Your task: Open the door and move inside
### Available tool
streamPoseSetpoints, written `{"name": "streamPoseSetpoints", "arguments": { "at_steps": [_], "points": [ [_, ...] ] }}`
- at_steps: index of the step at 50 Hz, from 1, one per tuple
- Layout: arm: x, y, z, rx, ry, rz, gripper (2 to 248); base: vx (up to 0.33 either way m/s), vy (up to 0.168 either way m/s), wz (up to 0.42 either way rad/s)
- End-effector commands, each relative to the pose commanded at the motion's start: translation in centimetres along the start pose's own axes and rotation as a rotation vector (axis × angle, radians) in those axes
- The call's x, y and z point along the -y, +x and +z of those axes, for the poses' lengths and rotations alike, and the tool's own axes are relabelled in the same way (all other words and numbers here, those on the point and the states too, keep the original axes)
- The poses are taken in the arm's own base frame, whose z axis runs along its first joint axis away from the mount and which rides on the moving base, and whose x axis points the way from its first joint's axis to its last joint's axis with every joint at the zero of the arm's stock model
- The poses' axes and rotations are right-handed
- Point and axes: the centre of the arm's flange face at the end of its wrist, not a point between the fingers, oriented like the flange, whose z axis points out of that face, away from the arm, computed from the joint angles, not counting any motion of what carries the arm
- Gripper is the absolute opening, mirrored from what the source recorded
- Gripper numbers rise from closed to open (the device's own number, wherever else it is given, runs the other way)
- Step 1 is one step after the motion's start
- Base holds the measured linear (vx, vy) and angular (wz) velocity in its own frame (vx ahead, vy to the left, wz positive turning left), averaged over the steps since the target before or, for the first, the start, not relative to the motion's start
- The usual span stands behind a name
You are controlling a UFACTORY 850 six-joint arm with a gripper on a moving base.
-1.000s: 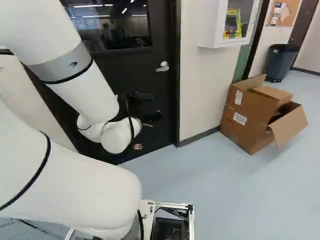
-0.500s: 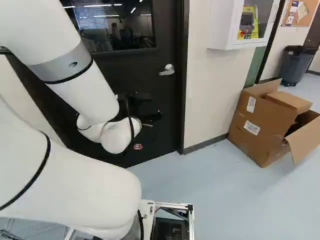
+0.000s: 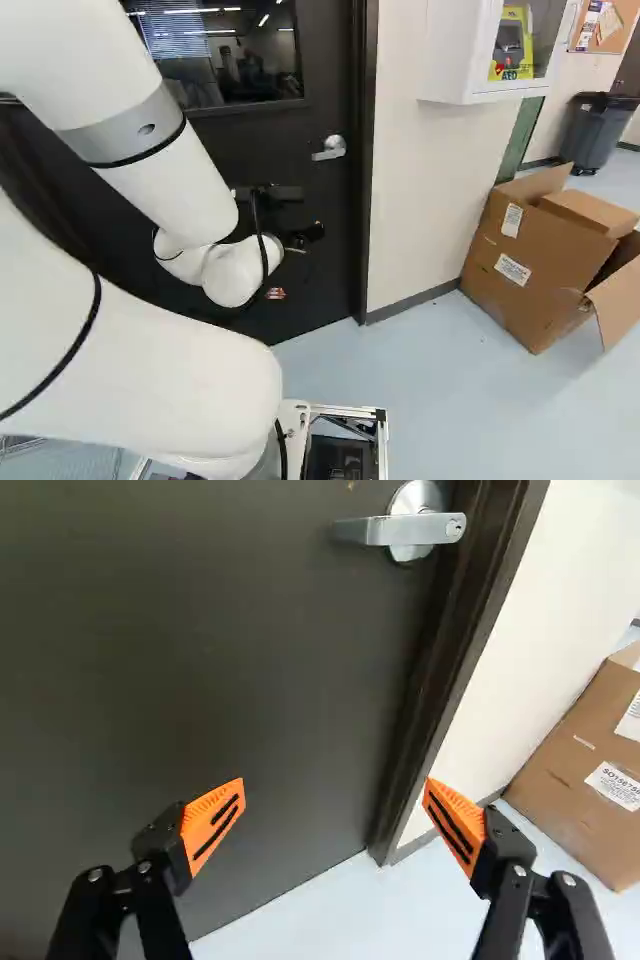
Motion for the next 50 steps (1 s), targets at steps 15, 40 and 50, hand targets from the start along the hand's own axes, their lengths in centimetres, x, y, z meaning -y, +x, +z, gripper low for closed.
{"name": "streamPoseSetpoints", "arguments": {
  "at_steps": [15, 40, 50],
  "points": [
    [0.0, 0.3, 0.5, 0.001, 0.000, 0.000, 247, 0.089, 0.000, -0.002],
    [0.0, 3.4, 2.4, -0.055, 0.000, 0.000, 247, 0.000, 0.000, 0.000],
    [0.0, 4.9, 3.2, -0.078, 0.000, 0.000, 247, 0.000, 0.000, 0.000]
  ]
}}
